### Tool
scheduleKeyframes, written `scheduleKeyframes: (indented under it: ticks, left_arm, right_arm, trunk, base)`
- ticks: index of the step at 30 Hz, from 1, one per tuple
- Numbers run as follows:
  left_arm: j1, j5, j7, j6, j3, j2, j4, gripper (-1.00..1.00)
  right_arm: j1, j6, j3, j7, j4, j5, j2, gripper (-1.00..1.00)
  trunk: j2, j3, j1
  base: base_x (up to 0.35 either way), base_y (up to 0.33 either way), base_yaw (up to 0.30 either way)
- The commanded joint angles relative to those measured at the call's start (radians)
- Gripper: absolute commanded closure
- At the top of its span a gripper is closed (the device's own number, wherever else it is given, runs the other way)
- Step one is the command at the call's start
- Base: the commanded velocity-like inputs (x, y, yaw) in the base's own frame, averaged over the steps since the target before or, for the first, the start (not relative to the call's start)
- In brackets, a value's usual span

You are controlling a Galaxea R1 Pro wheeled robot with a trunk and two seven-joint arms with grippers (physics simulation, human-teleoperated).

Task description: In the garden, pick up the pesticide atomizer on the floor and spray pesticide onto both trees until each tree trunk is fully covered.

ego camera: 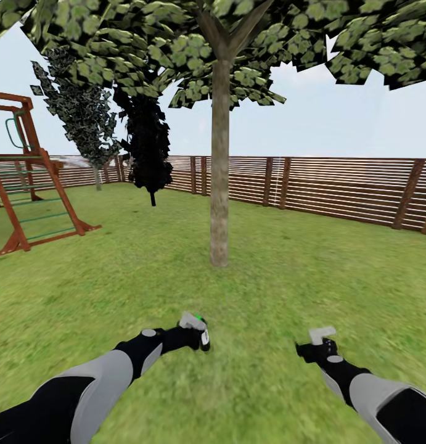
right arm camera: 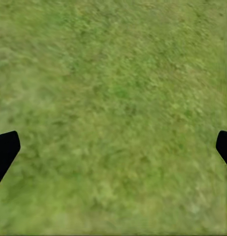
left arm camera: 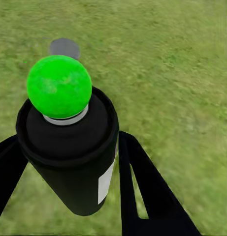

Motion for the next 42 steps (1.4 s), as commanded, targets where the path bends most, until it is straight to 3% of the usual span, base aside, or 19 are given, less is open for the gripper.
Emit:
scheduleKeyframes:
  ticks: [1,3,6,8,9,10,13,20,26,33,42]
  left_arm:
    - [-0.001,-0.011,0.048,-0.008,0.003,-0.001,0.001,1.0]
    - [0.0,-0.01,0.104,-0.008,0.004,-0.002,0.001,1.0]
    - [0.0,-0.006,0.127,-0.007,0.005,-0.006,0.001,1.0]
    - [-0.001,0.035,0.143,-0.007,0.006,-0.012,0.001,1.0]
    - [0.0,0.084,0.164,-0.008,0.006,-0.015,0.001,1.0]
    - [0.0,0.11,0.175,-0.008,0.006,-0.015,0.001,1.0]
    - [-0.001,0.146,0.194,-0.009,0.006,-0.017,0.001,1.0]
    - [-0.001,0.163,0.398,-0.009,0.0,-0.02,-0.014,1.0]
    - [-0.001,0.16,0.412,-0.008,0.001,-0.025,-0.018,1.0]
    - [-0.001,0.163,0.414,-0.008,0.001,-0.026,-0.018,1.0]
    - [-0.001,0.163,0.414,-0.006,0.0,-0.026,-0.018,1.0]
  right_arm:
    - [0.011,-0.019,0.008,-0.008,0.006,-0.008,0.001,-1.0]
    - [0.03,-0.034,0.008,-0.067,0.009,-0.009,0.002,-1.0]
    - [0.039,-0.041,0.008,-0.18,0.01,-0.011,0.005,-1.0]
    - [0.041,-0.043,0.009,-0.202,0.01,-0.011,0.007,-1.0]
    - [0.041,-0.043,0.009,-0.21,0.01,-0.012,0.013,-1.0]
    - [0.042,-0.042,0.009,-0.213,0.01,-0.012,0.016,-1.0]
    - [0.042,-0.041,0.009,-0.218,0.01,-0.012,0.021,-1.0]
    - [0.043,-0.041,0.009,-0.219,0.011,-0.012,0.025,-1.0]
    - [0.047,-0.041,0.009,-0.218,0.012,-0.012,0.025,-1.0]
    - [0.062,-0.041,0.009,-0.216,0.012,-0.012,0.055,-1.0]
    - [0.094,-0.045,0.01,-0.216,0.01,-0.011,0.062,-1.0]
  trunk:
    - [-0.002,-0.002,0.001]
    - [-0.002,-0.002,0.001]
    - [-0.002,-0.002,0.001]
    - [-0.002,-0.002,0.001]
    - [-0.002,-0.002,0.001]
    - [-0.002,-0.002,0.001]
    - [-0.002,-0.002,0.001]
    - [-0.002,-0.002,0.001]
    - [-0.002,-0.002,0.001]
    - [-0.002,-0.002,0.001]
    - [-0.002,-0.002,0.001]
  base:
    - [0.3,0.0,0.0]
    - [0.319,-0.009,0.0]
    - [0.332,-0.068,0.0]
    - [0.336,-0.101,0.0]
    - [0.336,-0.109,0.0]
    - [0.337,-0.111,0.0]
    - [0.329,-0.114,0.0]
    - [0.248,-0.104,0.0]
    - [0.325,-0.152,0.0]
    - [0.334,-0.159,0.0]
    - [0.34,-0.09,0.0]
